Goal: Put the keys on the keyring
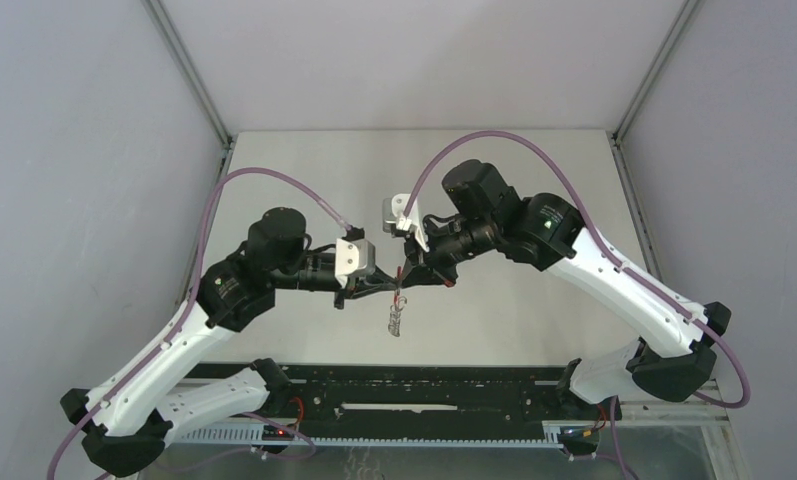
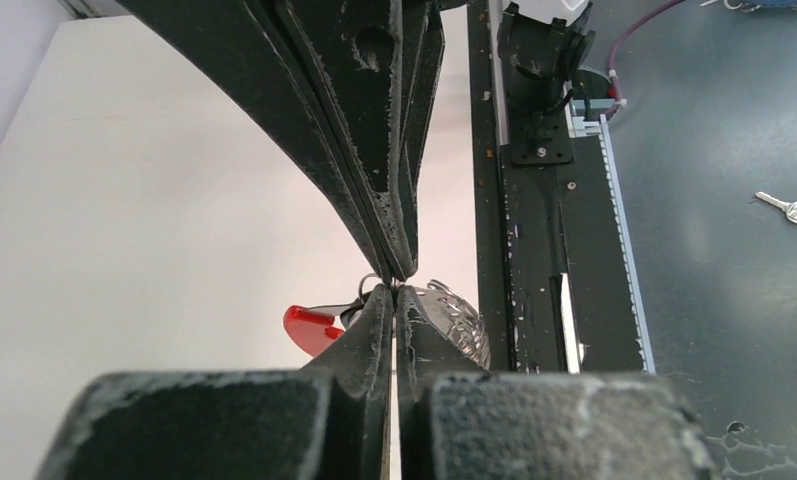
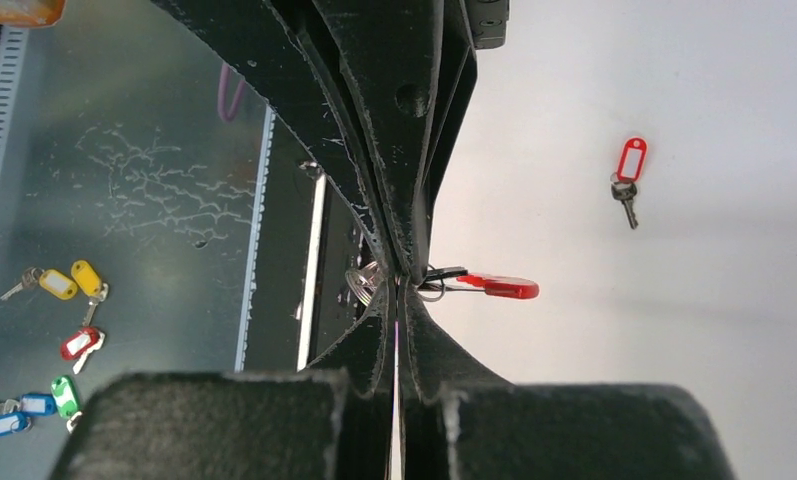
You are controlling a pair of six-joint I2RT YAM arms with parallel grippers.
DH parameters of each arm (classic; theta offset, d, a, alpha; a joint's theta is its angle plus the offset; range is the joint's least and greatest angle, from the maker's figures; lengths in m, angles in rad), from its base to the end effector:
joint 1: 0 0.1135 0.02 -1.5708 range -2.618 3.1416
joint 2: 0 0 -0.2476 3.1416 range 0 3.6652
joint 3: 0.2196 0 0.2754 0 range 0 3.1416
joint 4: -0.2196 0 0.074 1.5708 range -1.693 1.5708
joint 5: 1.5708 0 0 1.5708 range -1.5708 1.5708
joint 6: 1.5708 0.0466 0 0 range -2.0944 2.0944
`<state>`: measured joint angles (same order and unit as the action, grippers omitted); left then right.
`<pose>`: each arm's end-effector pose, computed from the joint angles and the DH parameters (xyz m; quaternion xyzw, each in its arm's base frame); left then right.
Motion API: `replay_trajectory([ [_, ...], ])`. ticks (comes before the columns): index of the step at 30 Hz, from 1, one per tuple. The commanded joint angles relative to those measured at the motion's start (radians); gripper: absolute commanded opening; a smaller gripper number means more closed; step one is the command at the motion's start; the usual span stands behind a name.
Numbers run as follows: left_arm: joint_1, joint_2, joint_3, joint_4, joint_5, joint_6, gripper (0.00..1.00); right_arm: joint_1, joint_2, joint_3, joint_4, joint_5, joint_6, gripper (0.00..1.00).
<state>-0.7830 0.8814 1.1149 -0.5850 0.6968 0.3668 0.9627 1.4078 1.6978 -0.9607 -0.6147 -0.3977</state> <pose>0.1300 -0.1716 0.3873 0.5831 0.5404 -0.3850 0.4687 0.1539 0.2682 0.4225 -0.6421 0.5845 0.3772 0.3223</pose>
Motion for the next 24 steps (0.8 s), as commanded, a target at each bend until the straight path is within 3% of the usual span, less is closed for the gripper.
replay_trajectory([
  [1, -0.004, -0.030, 0.057, 0.121, -0.010, -0.013, 0.03, 0.008, -0.015, 0.019, 0.017, 0.064, 0.022, 0.00],
  [3, -0.004, -0.033, 0.057, 0.121, -0.015, -0.020, 0.11, -0.002, -0.067, -0.034, 0.101, 0.058, 0.057, 0.00],
  [5, -0.004, -0.043, 0.049, 0.113, -0.017, -0.018, 0.29, -0.032, -0.128, -0.121, 0.235, 0.006, 0.120, 0.00],
  [6, -0.004, -0.050, 0.045, 0.105, -0.017, -0.010, 0.33, -0.048, -0.161, -0.172, 0.306, -0.032, 0.157, 0.00],
  [13, -0.004, -0.091, 0.002, 0.068, -0.017, 0.070, 0.41, -0.141, -0.318, -0.449, 0.751, -0.200, 0.391, 0.00],
  [19, -0.004, -0.076, -0.004, 0.113, -0.011, 0.099, 0.50, -0.144, -0.363, -0.578, 1.001, -0.237, 0.533, 0.00],
  [24, -0.006, -0.071, -0.003, 0.133, -0.025, 0.138, 0.52, -0.144, -0.385, -0.650, 1.152, -0.239, 0.618, 0.00],
])
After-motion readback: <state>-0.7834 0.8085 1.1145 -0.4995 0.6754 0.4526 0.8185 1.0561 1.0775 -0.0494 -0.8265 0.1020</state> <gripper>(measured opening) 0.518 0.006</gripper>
